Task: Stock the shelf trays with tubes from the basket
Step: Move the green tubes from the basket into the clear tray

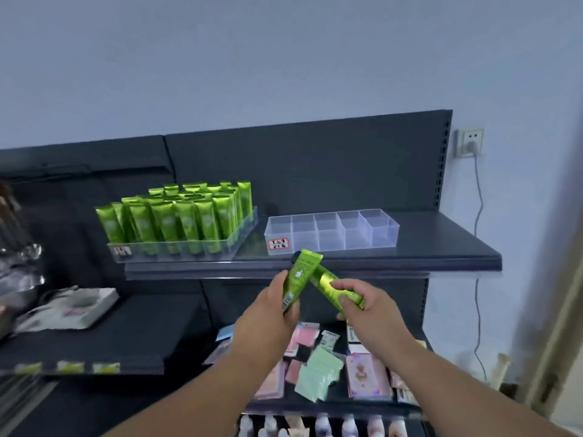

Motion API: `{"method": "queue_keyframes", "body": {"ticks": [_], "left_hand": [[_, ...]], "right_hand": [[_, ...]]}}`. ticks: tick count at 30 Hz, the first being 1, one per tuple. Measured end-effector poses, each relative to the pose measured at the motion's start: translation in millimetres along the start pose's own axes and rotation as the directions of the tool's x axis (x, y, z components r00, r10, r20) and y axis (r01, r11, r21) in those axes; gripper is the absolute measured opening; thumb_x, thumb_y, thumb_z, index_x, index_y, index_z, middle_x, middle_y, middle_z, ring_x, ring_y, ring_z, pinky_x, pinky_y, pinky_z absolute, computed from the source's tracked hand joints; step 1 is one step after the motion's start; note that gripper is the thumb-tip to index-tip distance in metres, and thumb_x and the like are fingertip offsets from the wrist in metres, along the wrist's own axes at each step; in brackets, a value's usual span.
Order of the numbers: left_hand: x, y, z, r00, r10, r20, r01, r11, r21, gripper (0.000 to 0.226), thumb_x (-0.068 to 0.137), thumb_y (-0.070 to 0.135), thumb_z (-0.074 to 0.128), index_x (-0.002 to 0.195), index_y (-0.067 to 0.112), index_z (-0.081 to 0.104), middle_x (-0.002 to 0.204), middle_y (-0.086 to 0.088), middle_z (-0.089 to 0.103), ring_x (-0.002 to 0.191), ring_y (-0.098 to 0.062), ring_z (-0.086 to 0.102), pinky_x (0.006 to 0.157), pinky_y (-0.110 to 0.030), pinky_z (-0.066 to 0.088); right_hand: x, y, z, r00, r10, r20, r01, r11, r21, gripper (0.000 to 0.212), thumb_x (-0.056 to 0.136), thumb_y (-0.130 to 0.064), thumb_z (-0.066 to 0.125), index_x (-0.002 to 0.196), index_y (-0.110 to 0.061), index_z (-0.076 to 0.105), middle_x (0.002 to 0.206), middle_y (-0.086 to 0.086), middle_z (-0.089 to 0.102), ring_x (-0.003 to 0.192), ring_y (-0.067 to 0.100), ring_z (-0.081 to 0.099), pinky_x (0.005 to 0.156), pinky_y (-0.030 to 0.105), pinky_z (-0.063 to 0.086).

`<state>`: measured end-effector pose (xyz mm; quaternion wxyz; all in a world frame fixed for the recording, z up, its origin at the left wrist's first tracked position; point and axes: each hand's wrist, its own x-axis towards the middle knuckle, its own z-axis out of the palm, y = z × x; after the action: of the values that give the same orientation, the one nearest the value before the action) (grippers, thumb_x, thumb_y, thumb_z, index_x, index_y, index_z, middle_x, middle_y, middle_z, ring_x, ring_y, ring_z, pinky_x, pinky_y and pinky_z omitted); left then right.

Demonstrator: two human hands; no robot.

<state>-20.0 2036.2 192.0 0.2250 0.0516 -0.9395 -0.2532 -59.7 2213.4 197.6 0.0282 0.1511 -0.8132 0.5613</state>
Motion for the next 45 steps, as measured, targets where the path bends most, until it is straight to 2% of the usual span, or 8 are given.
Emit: {"method": "queue_keyframes", "body": {"ticks": [4,11,18,22,34,37,41,45], "left_hand": [[4,-28,-46,0.972,-0.212,-0.103,0.181,0.952,-0.249,0.013,0.096,0.03,0.045,0.103,0.02,0.044,0.075,-0.006,0.06,0.064,-0.022,0.055,0.054,-0.034,0.038],[4,-93,-143,0.936,-0.323,-0.138,0.225,0.855,-0.467,0.038,0.096,0.046,0.044,0.082,0.011,0.05,0.075,-0.007,0.065,0.056,0.0,0.06,0.058,-0.029,0.046],[21,-191,-228,0.937,-0.351,-0.007,0.261,0.71,-0.655,0.062,0.087,0.053,0.058,0.133,0.014,0.047,0.13,-0.009,0.057,0.118,-0.023,0.054,0.09,-0.03,0.047],[33,-224,-262,0.953,-0.301,-0.023,0.21,0.717,-0.665,0.043,0.091,0.042,0.059,0.125,0.017,0.058,0.117,0.0,0.066,0.104,-0.011,0.059,0.073,-0.018,0.042],[124,-242,-300,0.964,-0.225,-0.142,0.069,0.726,-0.684,0.025,0.09,0.041,0.061,0.106,0.023,0.068,0.098,0.011,0.07,0.092,-0.001,0.061,0.068,-0.013,0.039],[157,-237,-298,0.963,-0.2,-0.18,0.025,0.734,-0.679,0.032,0.089,0.044,0.061,0.113,0.023,0.066,0.102,0.011,0.069,0.096,-0.004,0.061,0.082,-0.024,0.044],[198,-232,-294,0.955,-0.177,-0.239,-0.034,0.732,-0.68,0.016,0.092,0.038,0.058,0.088,0.023,0.066,0.077,0.012,0.064,0.069,0.001,0.056,0.063,-0.018,0.04],[236,-235,-286,0.943,-0.19,-0.274,-0.054,0.724,-0.687,0.015,0.092,0.035,0.059,0.083,0.025,0.065,0.073,0.011,0.058,0.067,-0.004,0.053,0.066,-0.021,0.04]], "right_hand": [[9,-39,31,1.0,-0.024,-0.011,0.025,0.993,0.117,0.031,0.095,-0.011,0.054,0.112,-0.036,0.057,0.097,-0.007,0.066,0.074,0.011,0.07,0.062,0.027,0.059],[24,-111,118,0.997,0.068,-0.029,-0.049,0.903,0.427,0.025,0.092,-0.006,0.059,0.114,-0.017,0.059,0.1,0.008,0.067,0.073,0.016,0.068,0.06,0.024,0.054],[35,-174,206,0.999,0.0,-0.043,0.017,0.921,0.39,0.022,0.092,-0.009,0.06,0.108,-0.024,0.06,0.092,0.005,0.066,0.07,0.014,0.066,0.062,0.025,0.053],[43,-202,240,0.999,-0.026,-0.041,0.041,0.912,0.407,0.017,0.095,-0.011,0.056,0.101,-0.026,0.058,0.1,0.005,0.064,0.069,0.014,0.068,0.063,0.028,0.057],[121,-257,249,0.998,-0.06,-0.005,0.051,0.795,0.605,0.015,0.099,-0.003,0.041,0.092,-0.014,0.049,0.114,0.003,0.067,0.06,0.022,0.064,0.057,0.029,0.052],[153,-265,243,0.994,-0.11,-0.019,0.1,0.802,0.589,0.011,0.095,-0.002,0.047,0.09,-0.011,0.052,0.112,0.01,0.067,0.058,0.019,0.064,0.058,0.028,0.052],[201,-273,235,0.975,-0.219,-0.031,0.21,0.868,0.451,0.002,0.09,-0.006,0.058,0.091,-0.007,0.059,0.099,0.014,0.068,0.062,0.016,0.065,0.061,0.027,0.052],[241,-278,231,0.944,-0.329,0.042,0.282,0.864,0.417,0.017,0.082,-0.018,0.073,0.092,-0.008,0.063,0.088,0.012,0.067,0.067,0.015,0.067,0.063,0.023,0.054]]}}
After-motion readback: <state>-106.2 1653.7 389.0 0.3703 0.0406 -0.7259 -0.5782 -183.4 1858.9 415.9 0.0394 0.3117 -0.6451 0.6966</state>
